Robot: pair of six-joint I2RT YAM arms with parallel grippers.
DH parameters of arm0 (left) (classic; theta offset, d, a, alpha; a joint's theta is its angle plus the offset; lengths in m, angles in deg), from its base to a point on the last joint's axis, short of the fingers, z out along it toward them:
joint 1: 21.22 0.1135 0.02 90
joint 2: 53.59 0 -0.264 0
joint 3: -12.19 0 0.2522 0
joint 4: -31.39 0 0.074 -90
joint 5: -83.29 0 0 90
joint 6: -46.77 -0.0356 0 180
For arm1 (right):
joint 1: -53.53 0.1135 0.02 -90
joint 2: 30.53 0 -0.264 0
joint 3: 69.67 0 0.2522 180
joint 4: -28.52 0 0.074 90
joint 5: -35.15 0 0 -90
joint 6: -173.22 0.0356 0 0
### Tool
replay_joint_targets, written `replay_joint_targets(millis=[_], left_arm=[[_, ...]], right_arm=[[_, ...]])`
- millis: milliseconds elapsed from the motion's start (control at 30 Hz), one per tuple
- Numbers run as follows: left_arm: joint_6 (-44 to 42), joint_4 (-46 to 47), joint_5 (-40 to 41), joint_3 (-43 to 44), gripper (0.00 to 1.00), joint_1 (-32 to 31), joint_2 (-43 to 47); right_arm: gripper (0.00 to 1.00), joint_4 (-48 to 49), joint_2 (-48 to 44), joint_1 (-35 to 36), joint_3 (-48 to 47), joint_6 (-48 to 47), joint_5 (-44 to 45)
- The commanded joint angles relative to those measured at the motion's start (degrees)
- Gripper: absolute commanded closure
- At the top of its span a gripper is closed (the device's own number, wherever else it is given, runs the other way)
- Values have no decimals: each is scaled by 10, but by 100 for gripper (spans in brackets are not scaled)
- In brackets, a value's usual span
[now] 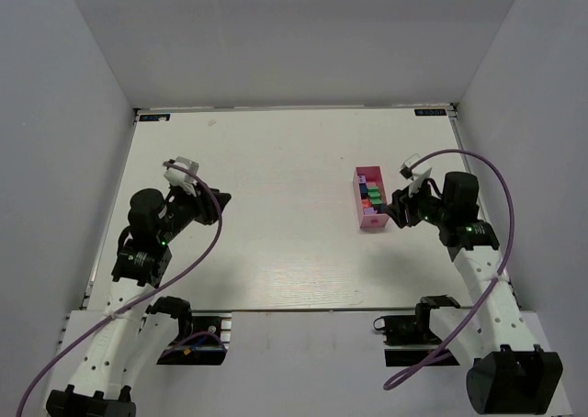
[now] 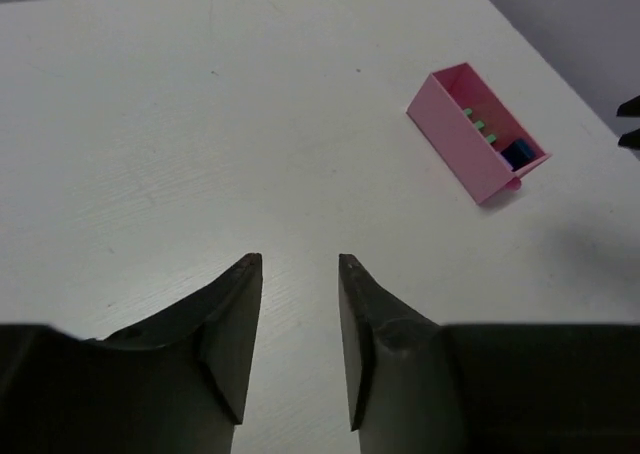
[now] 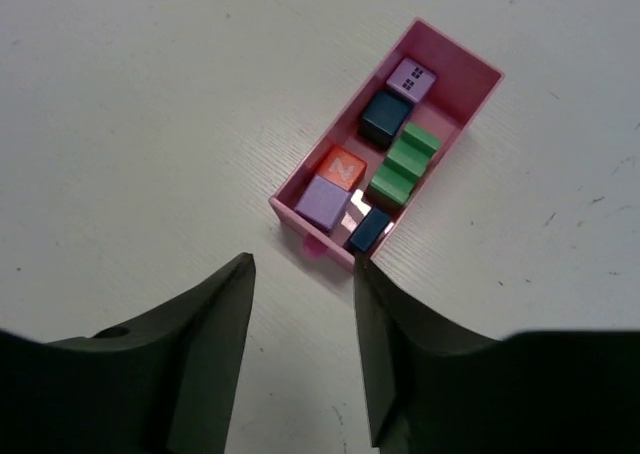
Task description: Build the wood block tower
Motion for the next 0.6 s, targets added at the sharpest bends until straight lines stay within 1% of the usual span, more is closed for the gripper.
replay_joint_targets(millis=[0, 33, 67, 133, 167, 267, 300, 367, 400, 567], left_arm=[[2, -10, -9, 8, 49, -1, -17], [2, -10, -9, 8, 37, -1, -23], [2, -16, -9, 8, 30, -1, -24], [8, -16, -9, 8, 20, -1, -29], [8, -21, -9, 8, 18, -1, -34], [8, -21, -9, 13, 15, -1, -34], [8, -26, -9, 13, 15, -1, -34], [8, -26, -9, 13, 15, -1, -34], [8, -26, -9, 13, 13, -1, -34], [8, -26, -9, 13, 13, -1, -34]], right_arm=[[47, 9, 29, 1, -45, 6, 37], [44, 14, 40, 2, -44, 14, 53], [43, 33, 50, 2, -45, 15, 64], [41, 42, 74, 3, -54, 27, 92], [38, 47, 92, 3, -59, 30, 107], [38, 49, 136, 4, -86, 43, 111], [38, 51, 169, 6, -91, 50, 115], [38, 55, 191, 11, -111, 51, 126], [38, 55, 217, 11, -122, 52, 129], [38, 58, 275, 22, -165, 55, 146]])
